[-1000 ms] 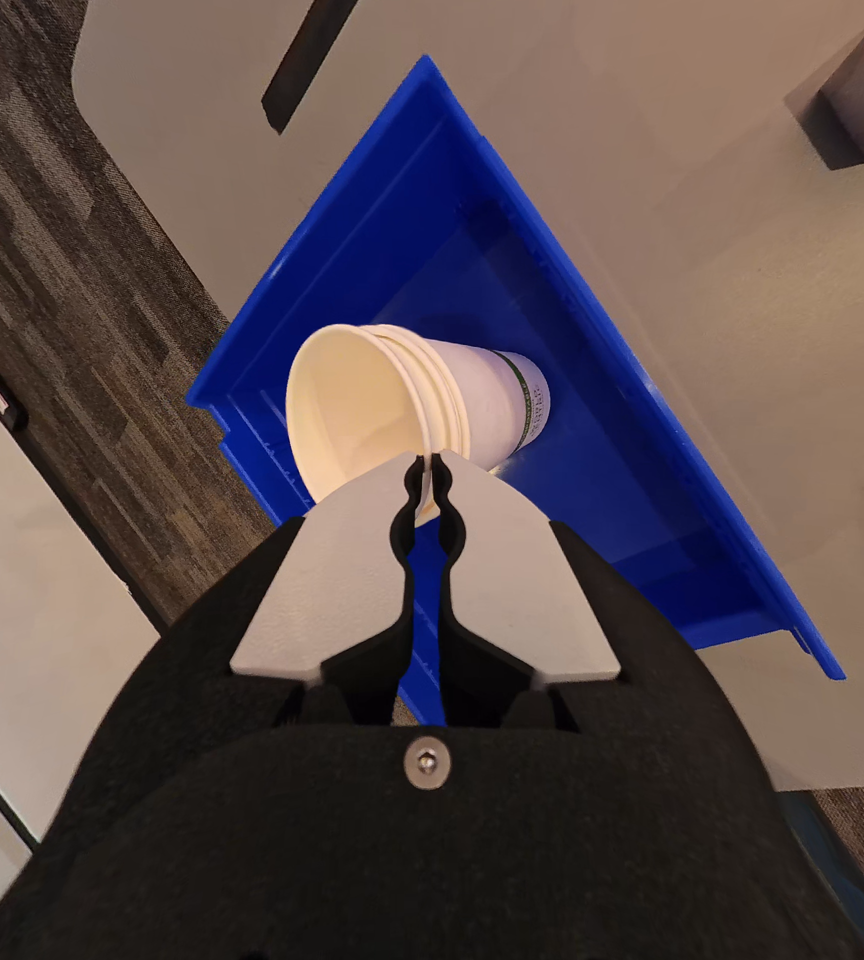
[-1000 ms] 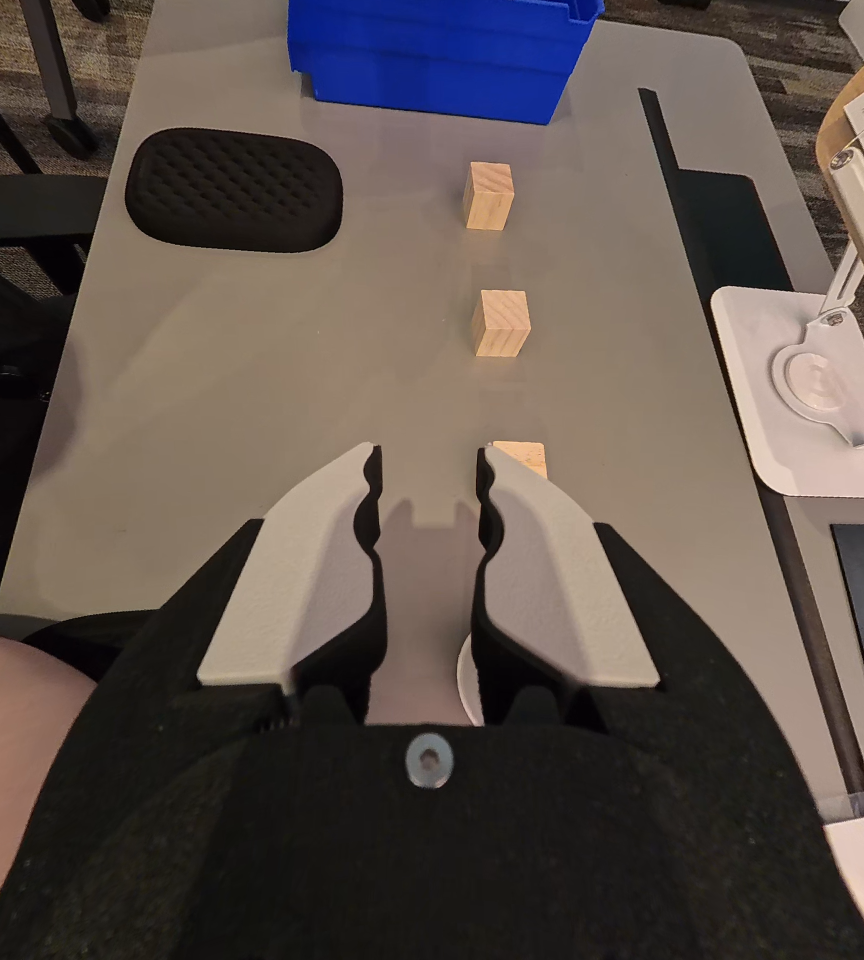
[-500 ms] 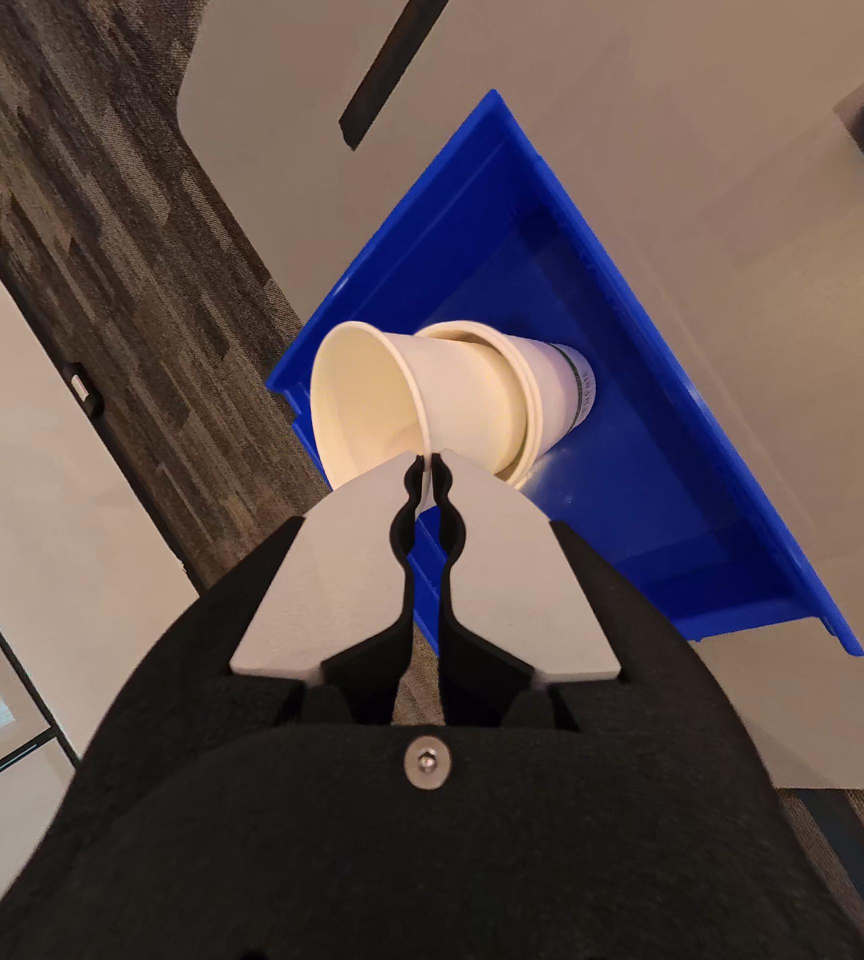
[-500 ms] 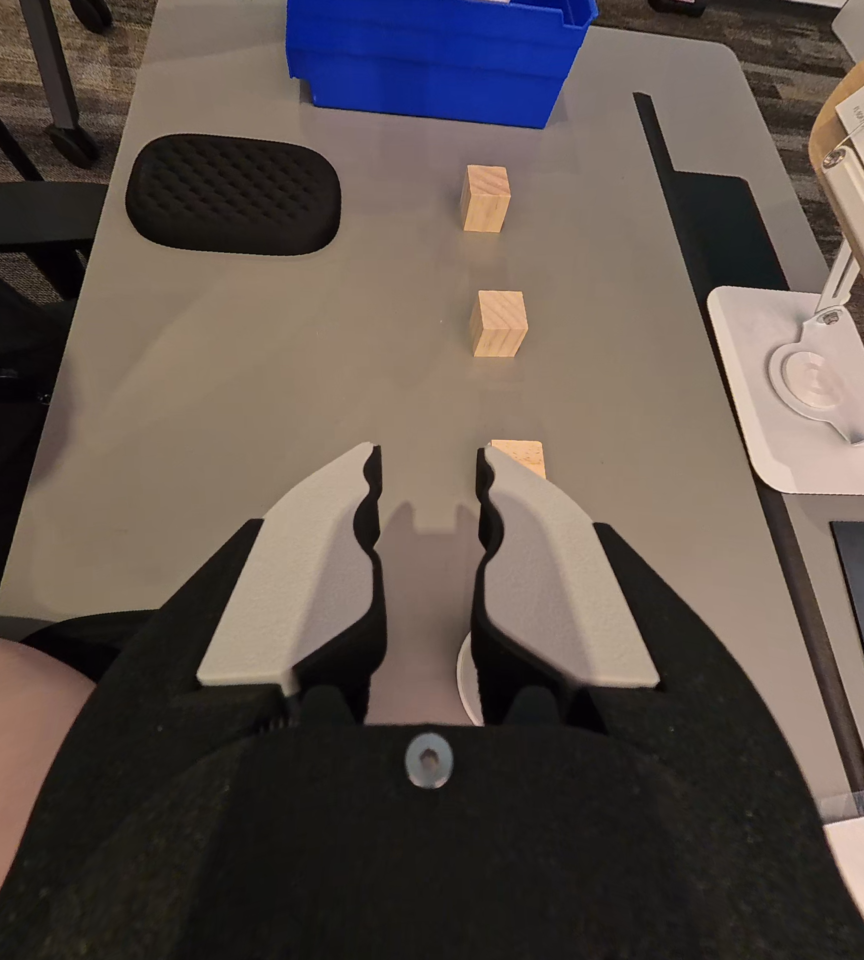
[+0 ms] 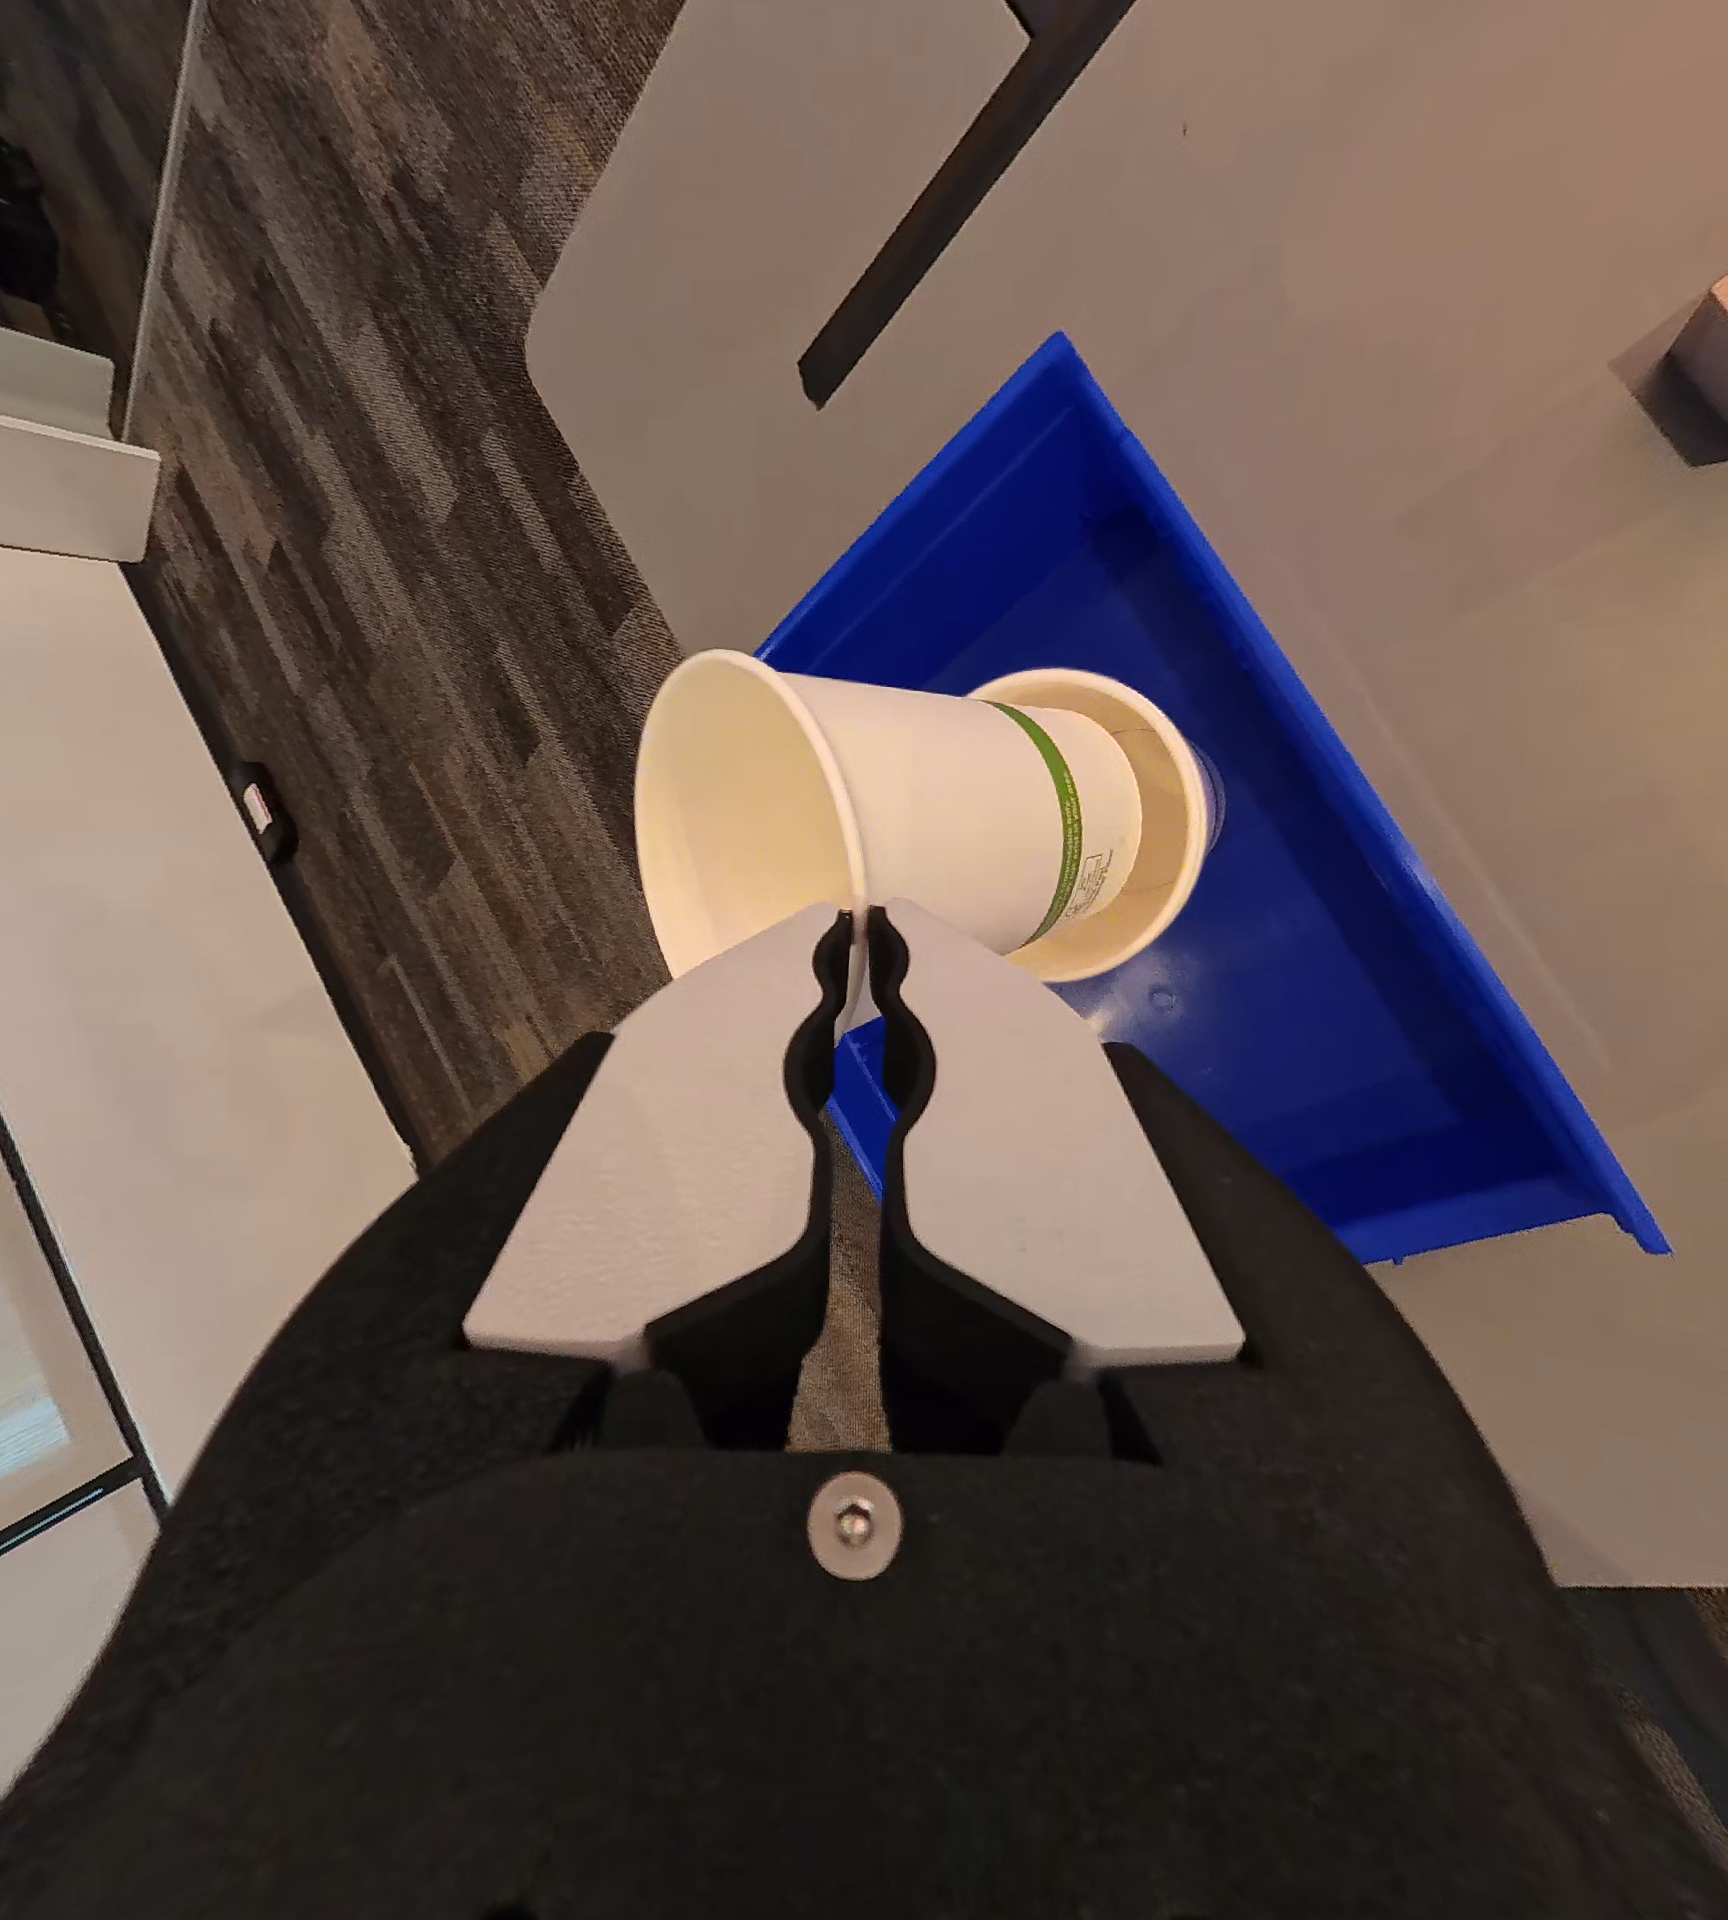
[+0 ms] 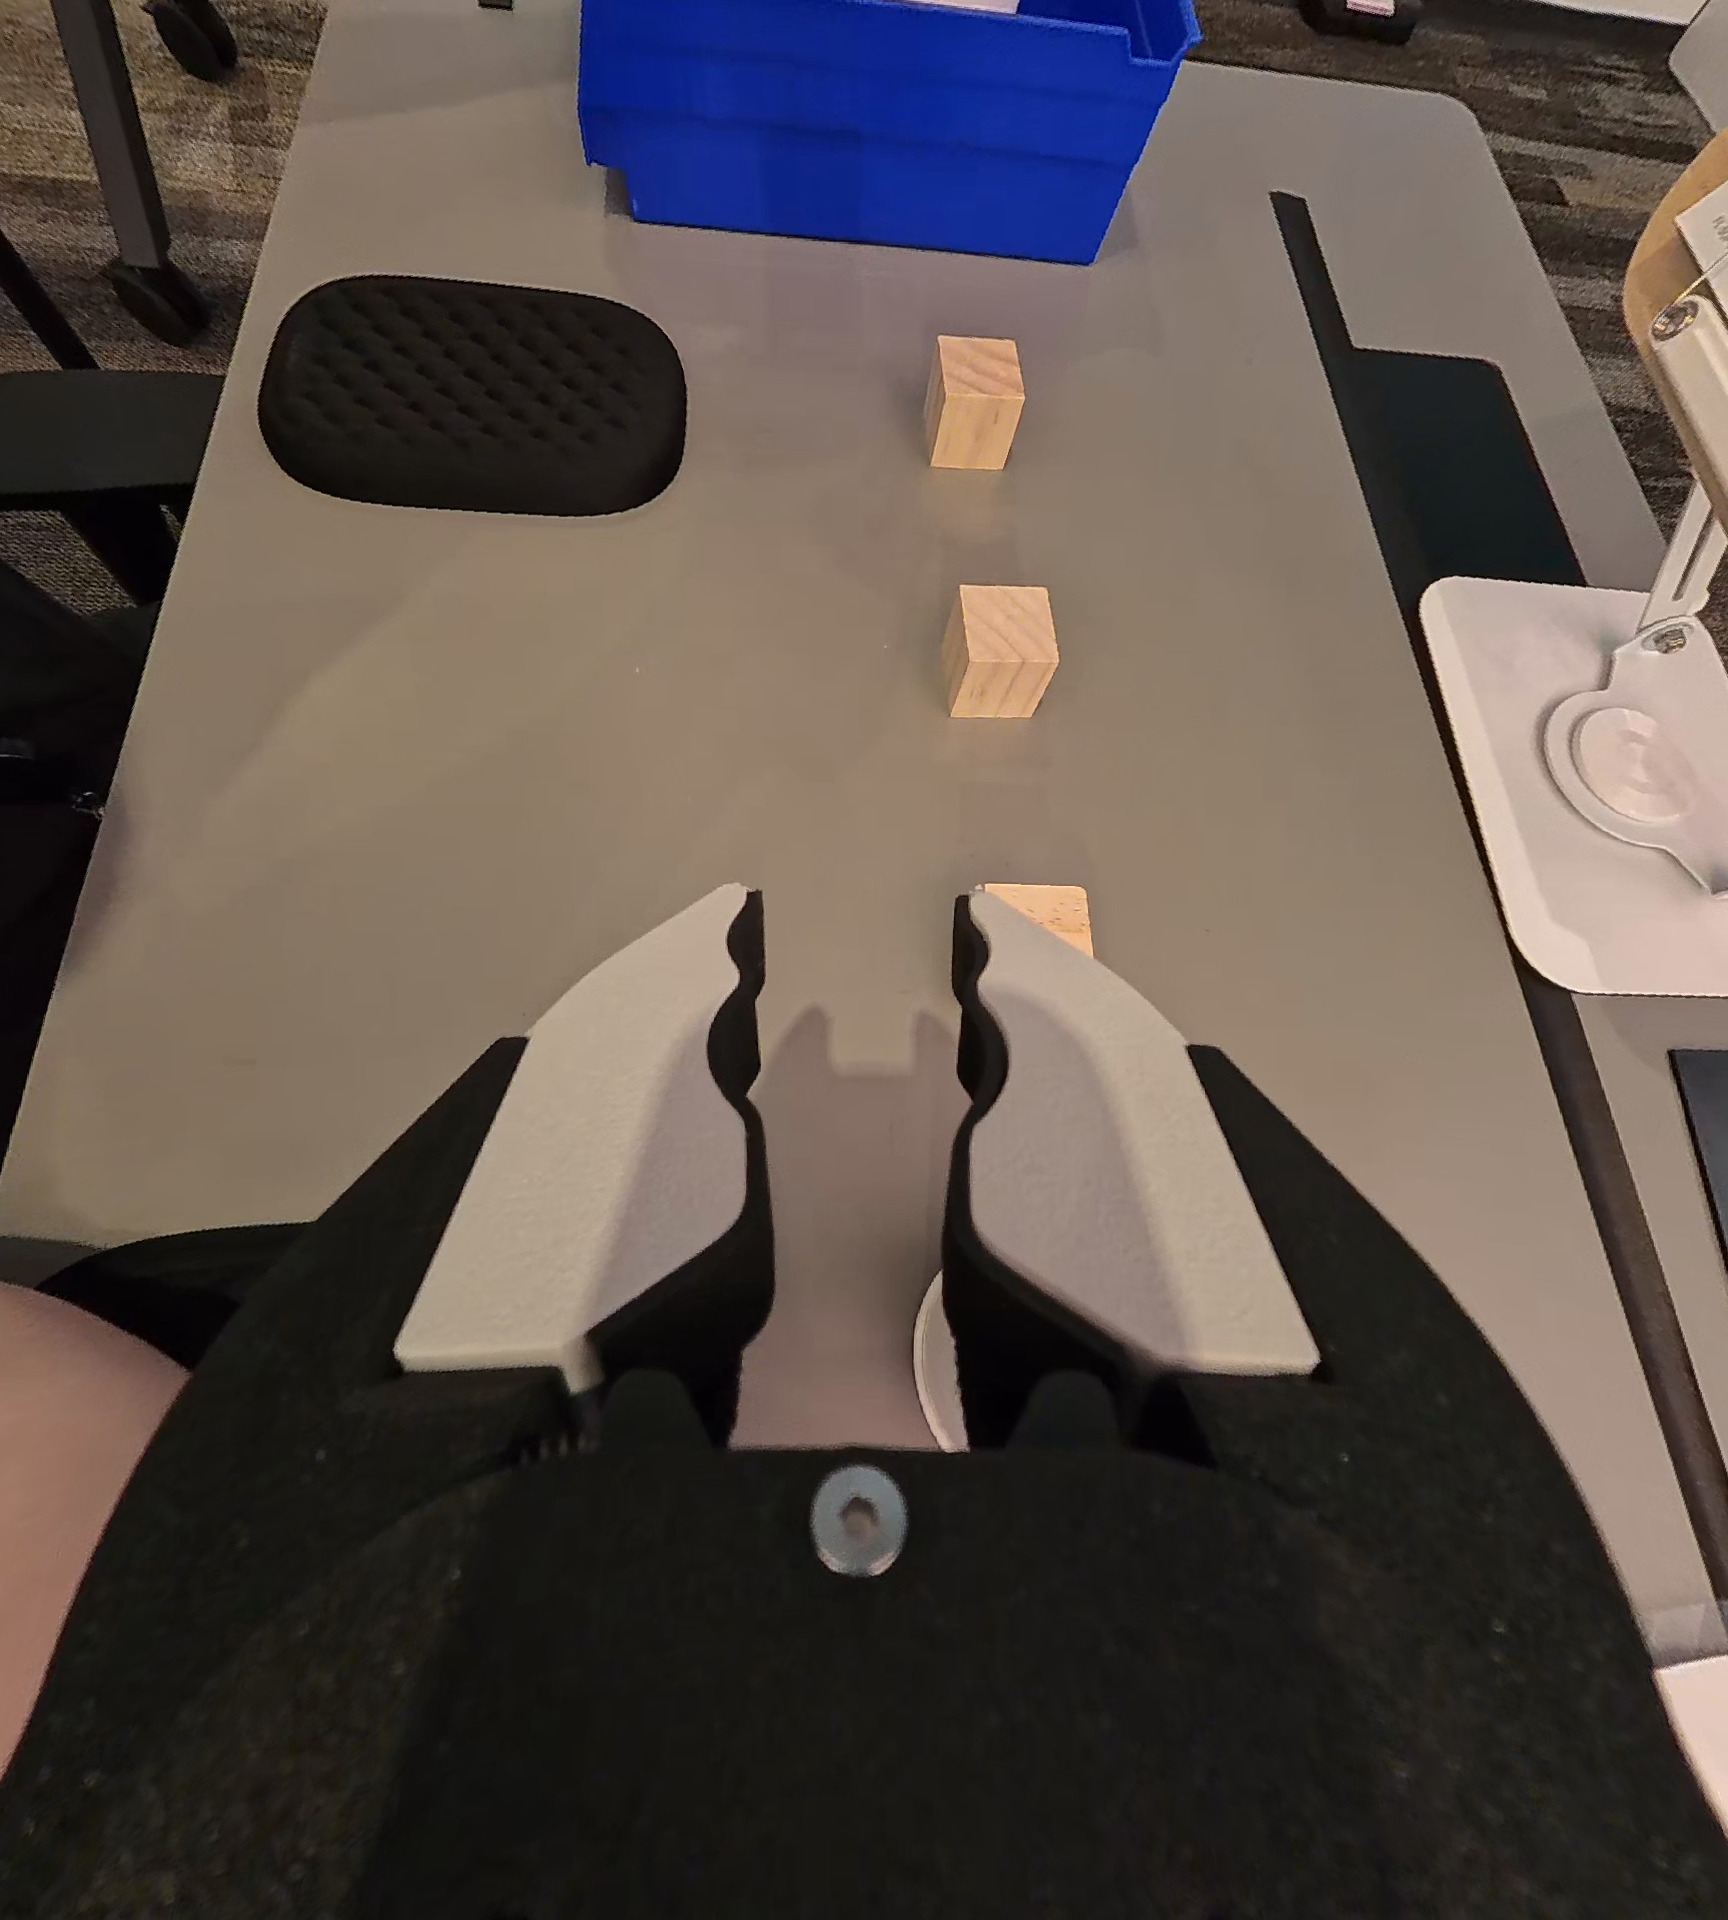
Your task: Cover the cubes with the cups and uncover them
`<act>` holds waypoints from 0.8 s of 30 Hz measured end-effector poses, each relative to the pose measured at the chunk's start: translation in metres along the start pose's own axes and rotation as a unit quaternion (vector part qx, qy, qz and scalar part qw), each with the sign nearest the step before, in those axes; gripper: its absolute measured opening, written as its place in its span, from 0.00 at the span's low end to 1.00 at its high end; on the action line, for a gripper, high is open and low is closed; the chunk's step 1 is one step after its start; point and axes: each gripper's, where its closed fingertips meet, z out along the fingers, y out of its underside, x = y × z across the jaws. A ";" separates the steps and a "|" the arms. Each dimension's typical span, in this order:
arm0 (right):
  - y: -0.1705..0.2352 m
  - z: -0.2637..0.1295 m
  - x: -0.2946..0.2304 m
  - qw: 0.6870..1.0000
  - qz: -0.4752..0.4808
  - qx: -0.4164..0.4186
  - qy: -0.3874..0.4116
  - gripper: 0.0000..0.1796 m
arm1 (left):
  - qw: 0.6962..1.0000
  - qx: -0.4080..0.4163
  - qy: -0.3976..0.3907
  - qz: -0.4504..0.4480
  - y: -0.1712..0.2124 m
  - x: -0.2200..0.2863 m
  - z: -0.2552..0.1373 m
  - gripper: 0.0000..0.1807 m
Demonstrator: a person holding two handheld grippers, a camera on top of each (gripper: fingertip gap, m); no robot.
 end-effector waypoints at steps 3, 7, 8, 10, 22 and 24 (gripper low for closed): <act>0.000 0.002 0.001 1.000 -0.001 -0.001 0.000 0.19 | 1.000 0.008 -0.009 -0.003 -0.003 -0.005 -0.008 0.01; -0.005 0.005 0.002 1.000 -0.007 0.004 -0.001 0.19 | 0.999 0.032 -0.008 -0.017 -0.013 -0.011 -0.026 0.01; -0.008 0.007 0.001 1.000 -0.010 0.007 -0.003 0.19 | 0.999 0.041 -0.007 -0.019 -0.017 -0.012 -0.032 0.01; -0.014 0.011 0.001 1.000 -0.018 0.012 -0.004 0.20 | 0.998 0.062 -0.006 -0.023 -0.027 -0.013 -0.046 0.01; -0.086 0.060 0.004 0.993 -0.067 0.096 0.008 0.22 | 0.985 0.169 0.026 0.010 -0.094 0.024 -0.121 0.02; -0.107 0.069 0.009 0.989 -0.050 0.141 0.019 0.23 | 0.983 0.180 0.039 0.023 -0.104 0.038 -0.127 0.02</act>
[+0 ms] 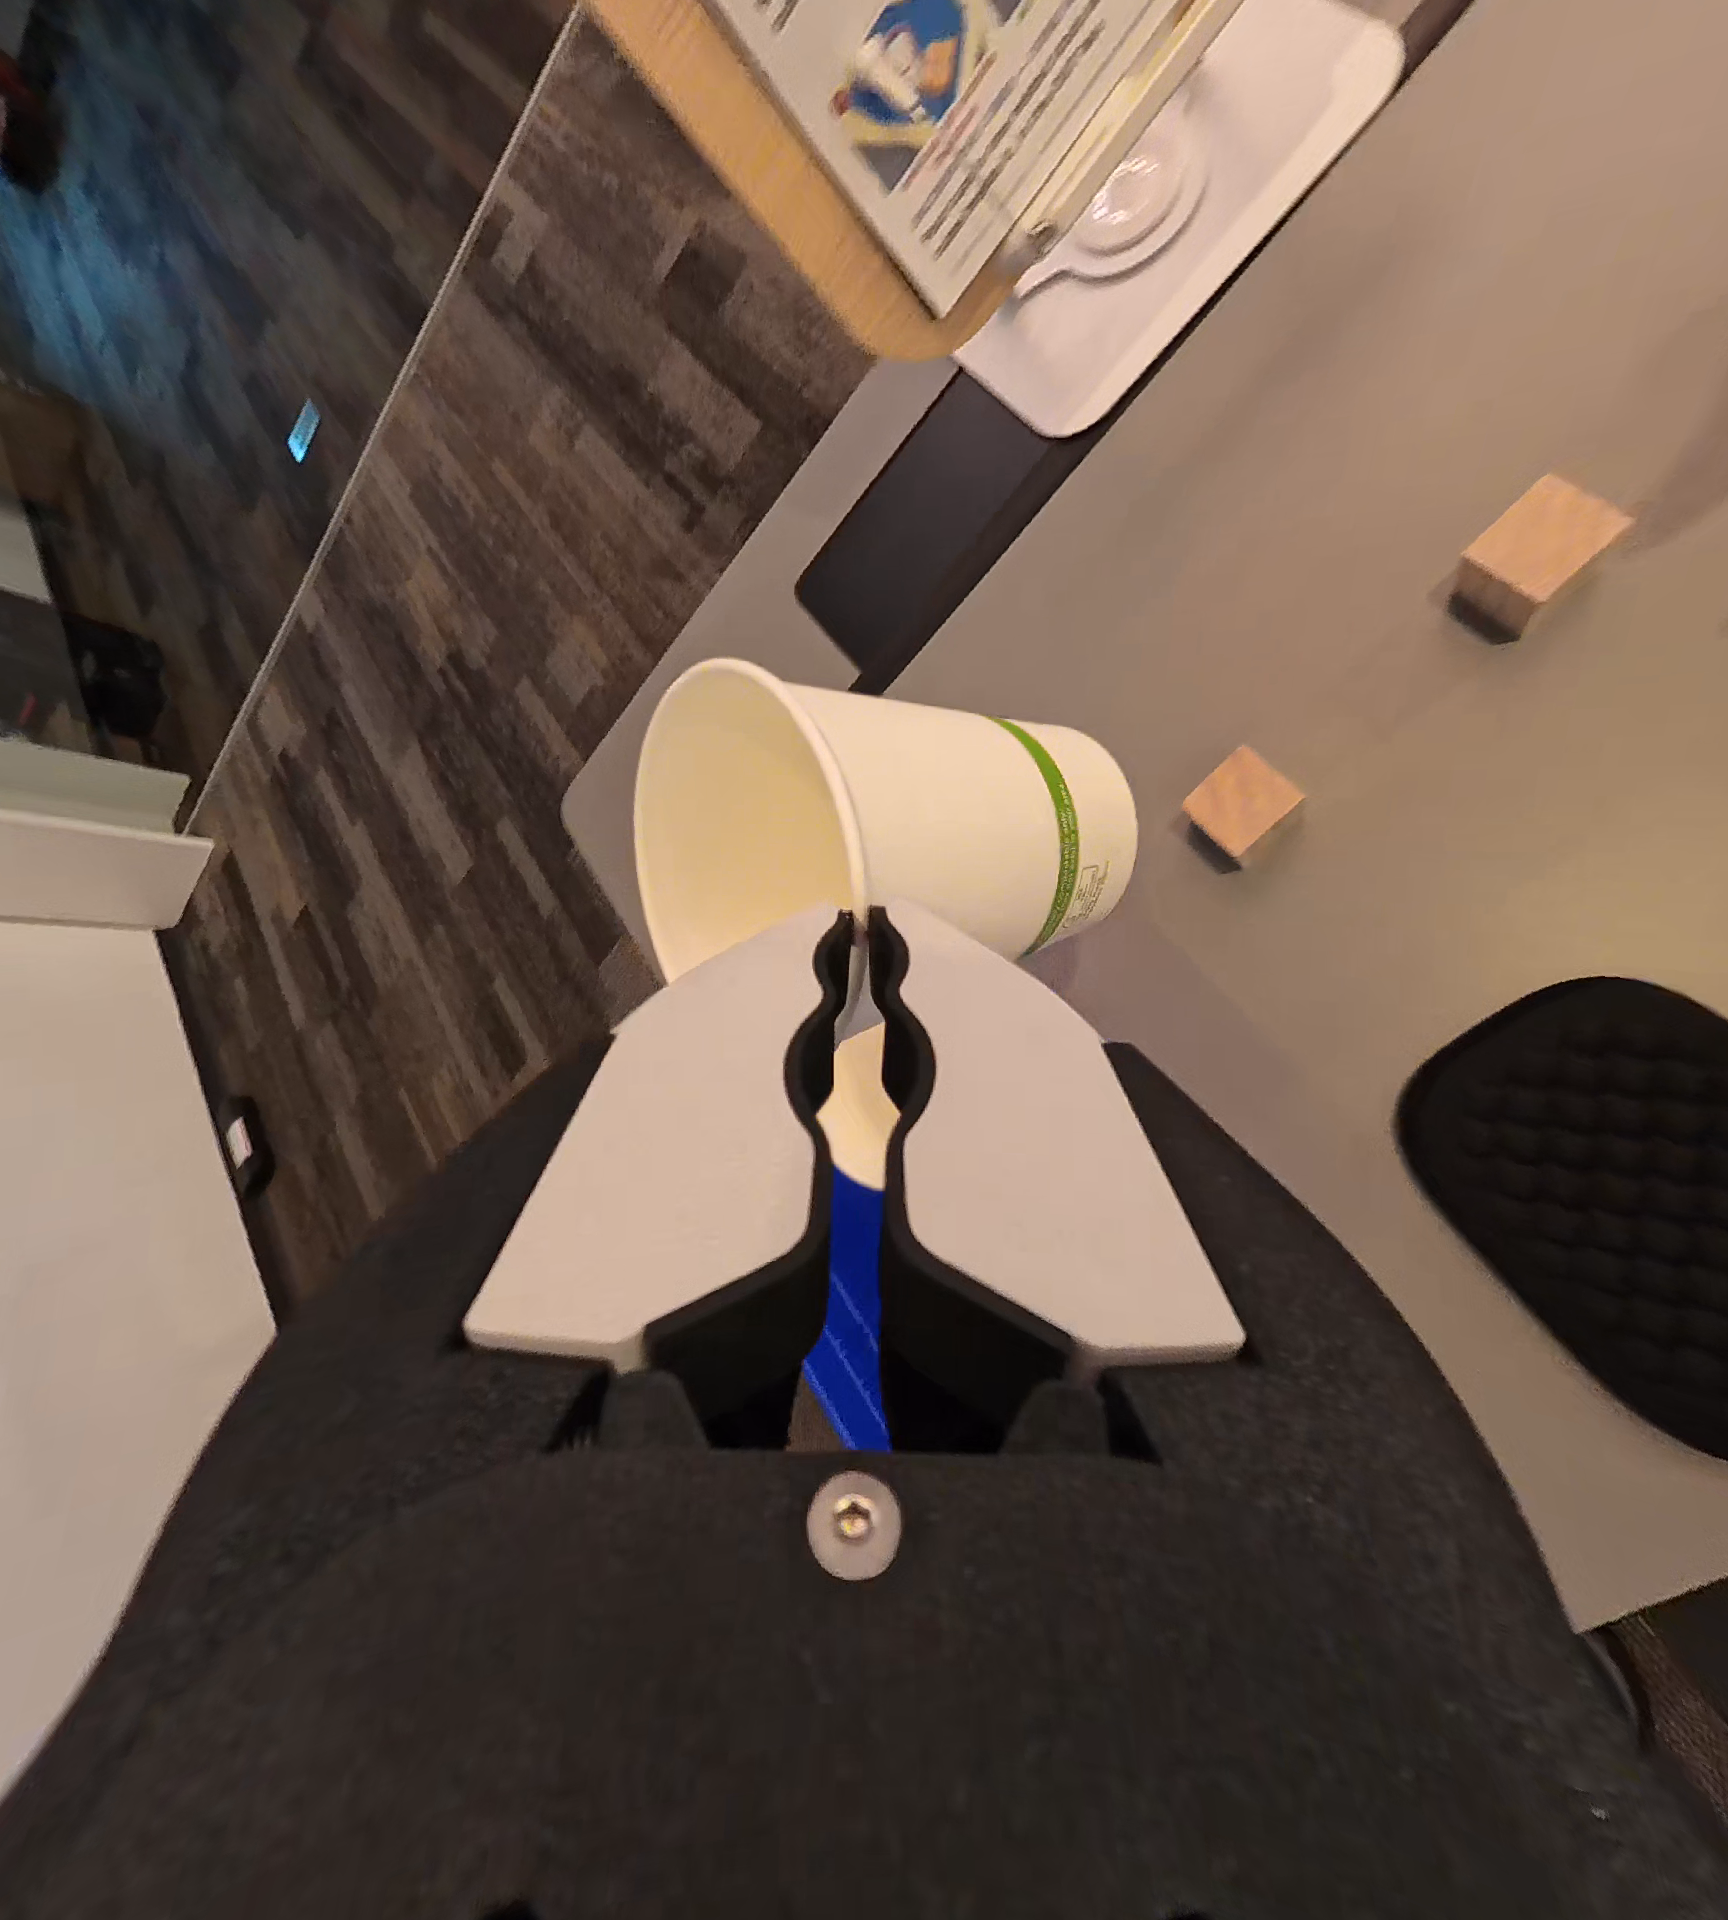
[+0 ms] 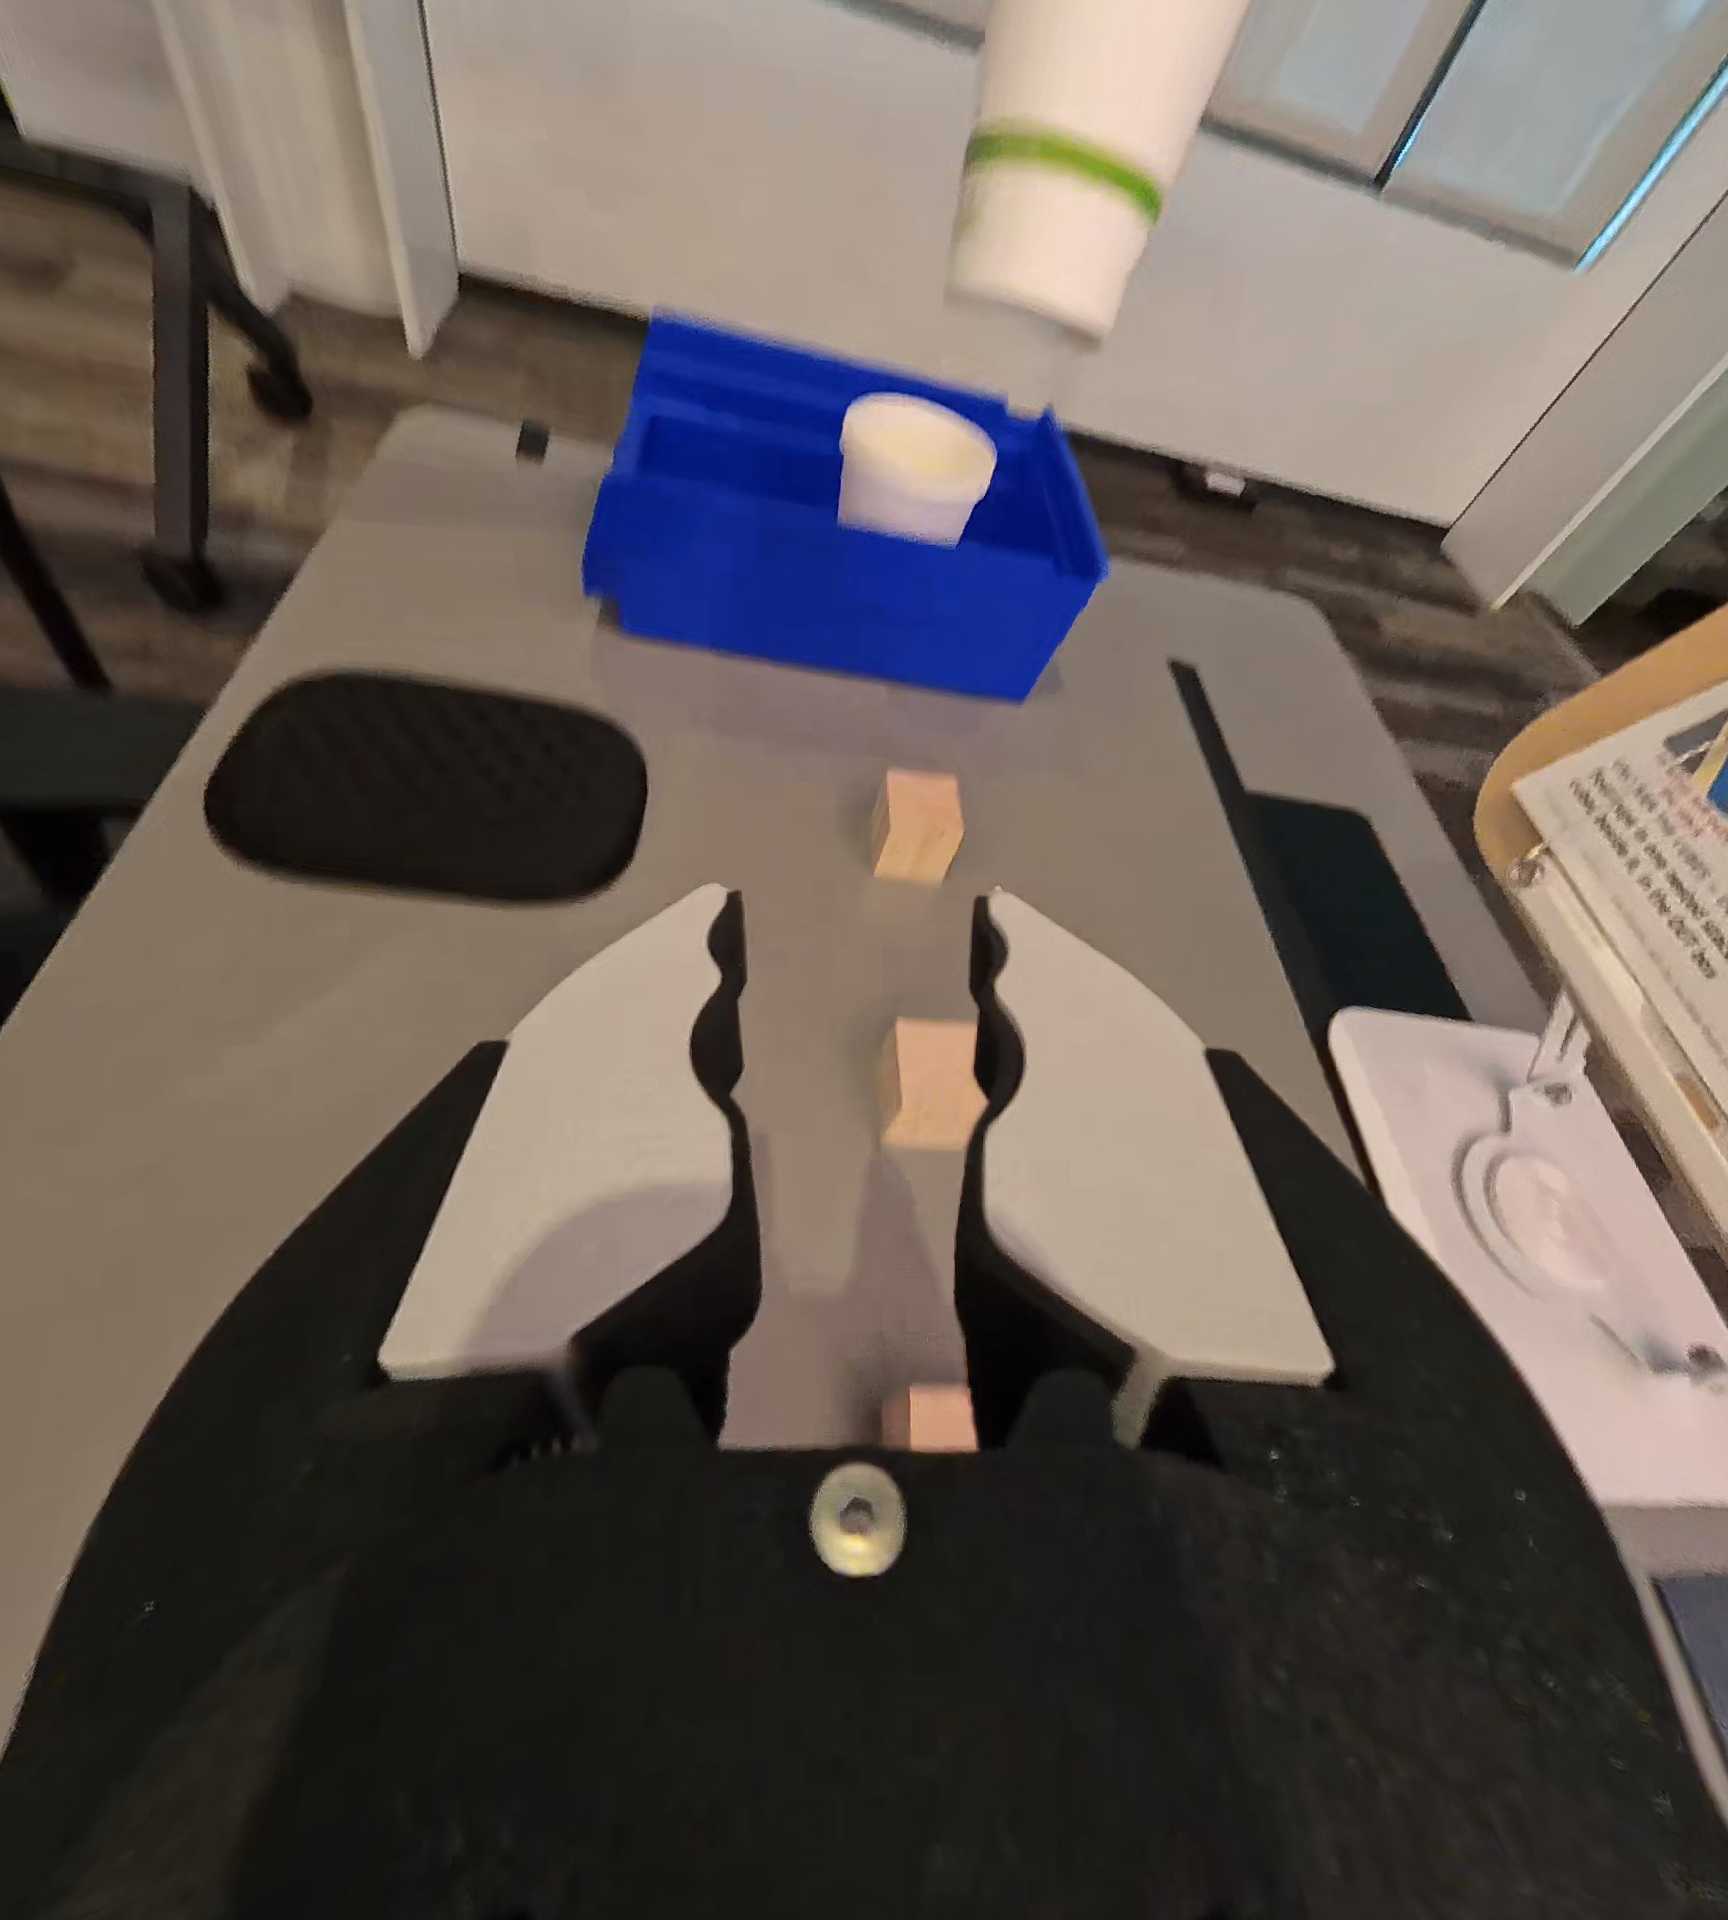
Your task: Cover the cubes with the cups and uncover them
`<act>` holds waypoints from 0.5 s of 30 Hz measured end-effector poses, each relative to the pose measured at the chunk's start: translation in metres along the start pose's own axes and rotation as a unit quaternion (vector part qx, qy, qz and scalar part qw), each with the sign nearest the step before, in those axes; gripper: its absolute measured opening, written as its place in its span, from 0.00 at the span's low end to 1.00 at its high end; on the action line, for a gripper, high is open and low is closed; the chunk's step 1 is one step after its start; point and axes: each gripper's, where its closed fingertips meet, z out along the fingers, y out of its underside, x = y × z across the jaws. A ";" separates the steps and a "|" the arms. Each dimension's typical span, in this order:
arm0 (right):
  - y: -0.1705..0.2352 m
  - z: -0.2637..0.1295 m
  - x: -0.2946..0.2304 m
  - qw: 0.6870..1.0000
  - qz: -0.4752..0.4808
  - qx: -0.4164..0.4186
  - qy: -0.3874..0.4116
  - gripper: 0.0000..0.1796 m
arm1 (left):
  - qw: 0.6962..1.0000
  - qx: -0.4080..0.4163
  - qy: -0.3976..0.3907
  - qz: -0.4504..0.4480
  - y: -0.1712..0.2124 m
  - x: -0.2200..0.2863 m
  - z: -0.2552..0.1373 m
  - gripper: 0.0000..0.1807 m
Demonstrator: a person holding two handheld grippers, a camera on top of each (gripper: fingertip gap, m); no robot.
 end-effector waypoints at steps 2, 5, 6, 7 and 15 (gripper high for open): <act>-0.017 0.016 0.004 0.998 0.028 0.055 0.005 0.26 | 1.000 0.008 0.016 0.011 -0.011 0.015 0.000 0.01; -0.029 0.040 0.009 0.990 0.077 0.114 0.010 0.36 | 0.998 0.021 0.048 0.032 -0.030 0.042 0.000 0.02; -0.029 0.047 0.011 0.988 0.094 0.124 0.013 0.39 | 0.997 0.024 0.058 0.040 -0.036 0.052 0.000 0.02; -0.029 0.053 0.012 0.985 0.110 0.132 0.014 0.41 | 0.996 0.027 0.066 0.049 -0.042 0.061 0.000 0.02; -0.038 0.072 0.015 0.953 0.235 0.192 -0.005 0.57 | 0.984 0.048 0.115 0.128 -0.080 0.134 0.008 0.02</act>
